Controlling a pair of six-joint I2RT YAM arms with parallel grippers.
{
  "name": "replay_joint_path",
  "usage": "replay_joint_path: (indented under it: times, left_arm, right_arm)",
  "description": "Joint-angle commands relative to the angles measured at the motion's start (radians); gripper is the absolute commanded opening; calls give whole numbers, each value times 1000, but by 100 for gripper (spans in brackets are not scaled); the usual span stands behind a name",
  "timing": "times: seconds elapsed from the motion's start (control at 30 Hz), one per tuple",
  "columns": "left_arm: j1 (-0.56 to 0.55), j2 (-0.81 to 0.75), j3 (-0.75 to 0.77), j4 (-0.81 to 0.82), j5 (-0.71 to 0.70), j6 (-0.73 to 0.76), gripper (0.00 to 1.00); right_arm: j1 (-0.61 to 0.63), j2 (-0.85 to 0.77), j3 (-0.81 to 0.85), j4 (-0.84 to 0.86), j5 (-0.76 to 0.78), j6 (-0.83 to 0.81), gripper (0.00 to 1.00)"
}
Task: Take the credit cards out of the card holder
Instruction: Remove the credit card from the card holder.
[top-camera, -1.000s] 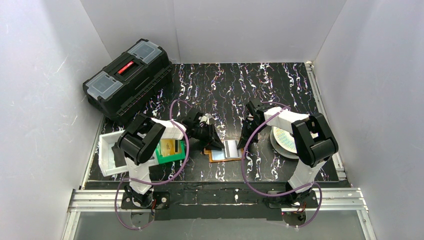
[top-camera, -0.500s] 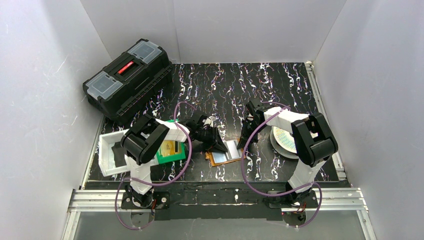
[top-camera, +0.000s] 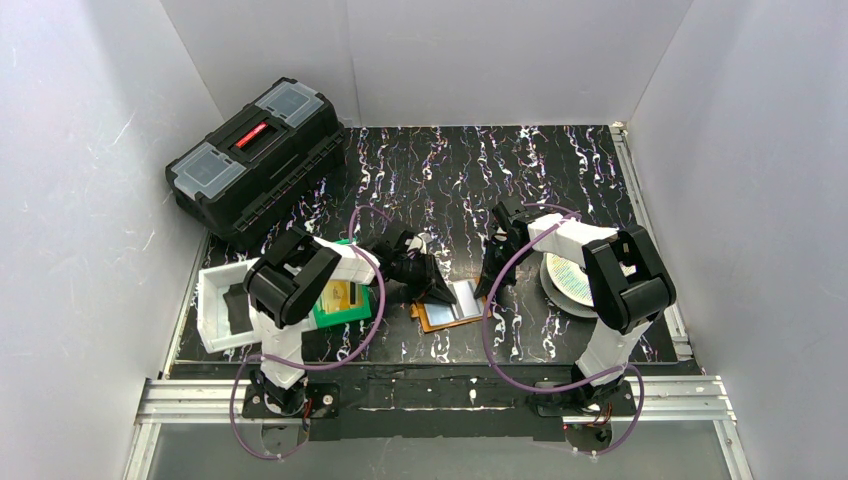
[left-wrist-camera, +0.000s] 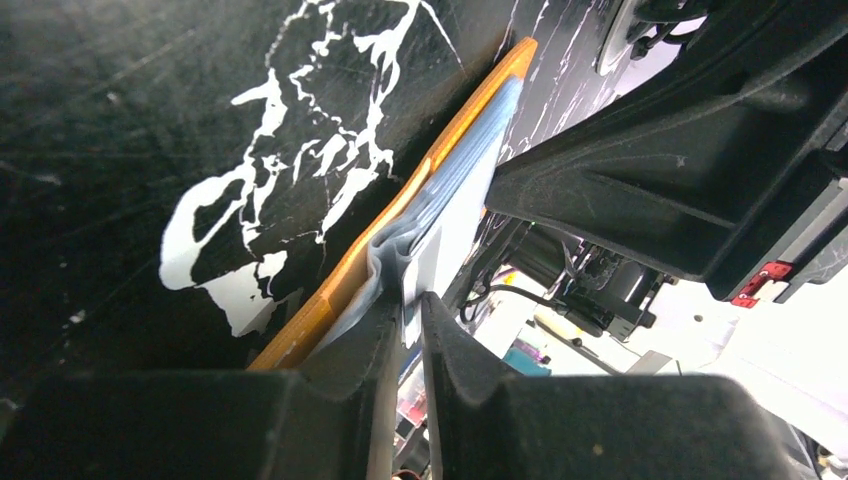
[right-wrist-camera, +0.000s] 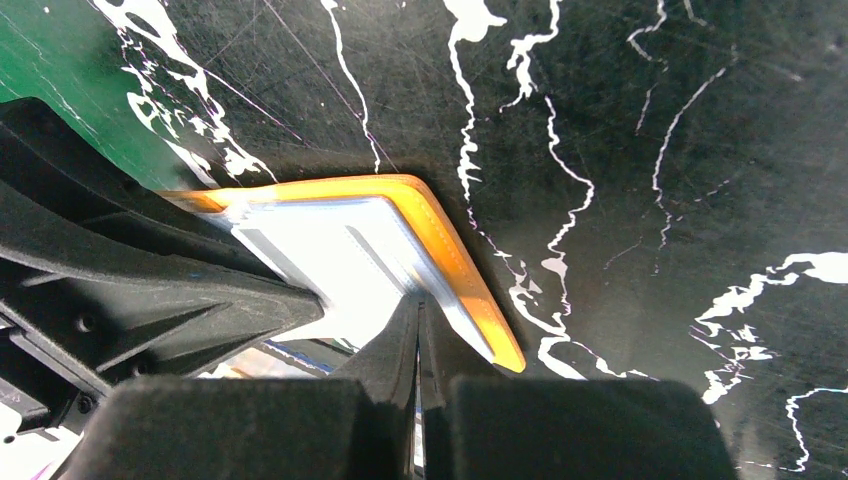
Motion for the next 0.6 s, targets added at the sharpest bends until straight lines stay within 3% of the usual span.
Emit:
replay_joint_path:
  times: [0.0,0.03,0.3,0.57]
  left_arm:
    - [-8,13,18,59,16,-22,8]
    - [-8,13,15,61,16,-24,0]
    - [52,-26,-32,30,44,19,0]
    - [89,-67,11,-227,11,181,0]
  right_arm:
    - [9,90,-52,23,218,-50,1]
    - [9,91,-53,23,217,-51,1]
    - [9,95,-65,29,219,-46,1]
    - [9,102,-73,40,215,-41,1]
